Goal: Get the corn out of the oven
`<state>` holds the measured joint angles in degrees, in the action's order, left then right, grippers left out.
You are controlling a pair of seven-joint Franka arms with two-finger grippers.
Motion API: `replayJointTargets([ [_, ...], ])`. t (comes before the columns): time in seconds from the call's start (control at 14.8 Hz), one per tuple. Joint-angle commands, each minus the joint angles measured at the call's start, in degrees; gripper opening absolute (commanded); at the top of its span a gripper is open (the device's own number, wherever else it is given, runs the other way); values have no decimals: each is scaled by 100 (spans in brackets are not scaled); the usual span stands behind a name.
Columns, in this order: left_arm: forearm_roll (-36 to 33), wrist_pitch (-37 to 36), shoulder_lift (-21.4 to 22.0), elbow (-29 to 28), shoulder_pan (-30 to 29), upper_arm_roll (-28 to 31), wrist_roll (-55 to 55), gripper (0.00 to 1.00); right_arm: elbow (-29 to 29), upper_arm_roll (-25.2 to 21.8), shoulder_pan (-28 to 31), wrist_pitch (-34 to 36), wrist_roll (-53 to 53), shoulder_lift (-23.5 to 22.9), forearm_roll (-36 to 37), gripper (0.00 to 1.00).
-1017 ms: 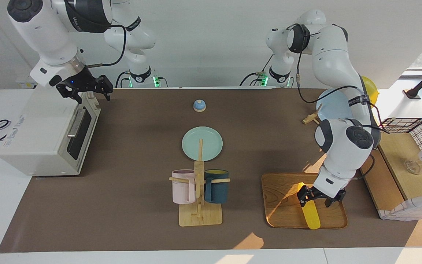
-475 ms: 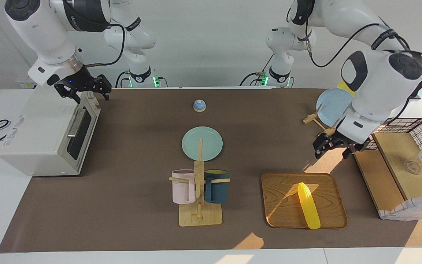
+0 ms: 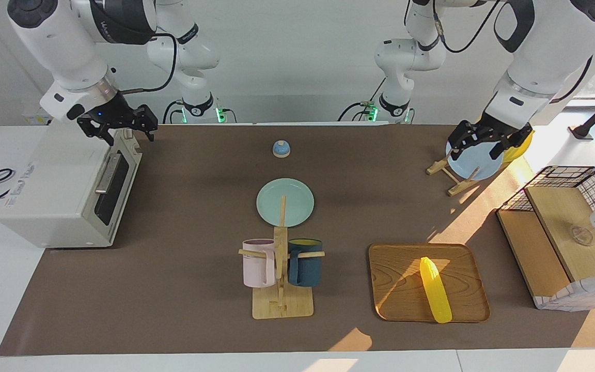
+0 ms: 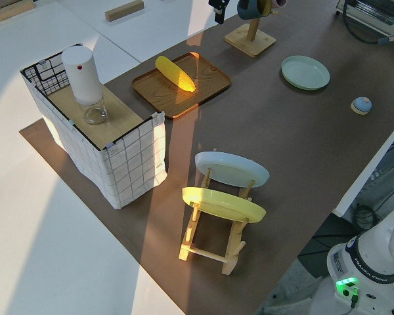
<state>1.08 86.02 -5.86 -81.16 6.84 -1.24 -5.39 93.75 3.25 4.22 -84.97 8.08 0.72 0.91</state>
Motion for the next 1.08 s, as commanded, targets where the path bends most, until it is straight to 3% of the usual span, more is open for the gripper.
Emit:
replayJointTargets([
  [0.0, -99, 99, 875, -1242, -156, -113, -182, 100, -112, 44, 52, 68, -61, -46, -64, 100],
  [0.2, -90, 213, 1017, -1622, -516, -525, -112, 100, -112, 44, 44, 33, -61, -46, -64, 100],
  [0.47, -81, 179, 701, -1027, -403, -483, -103, 100, -112, 44, 52, -46, -43, -46, -56, 100],
  [1.02, -73, 213, 762, -1121, -465, -491, -77, 100, -112, 44, 44, -46, -43, -29, -47, 100],
])
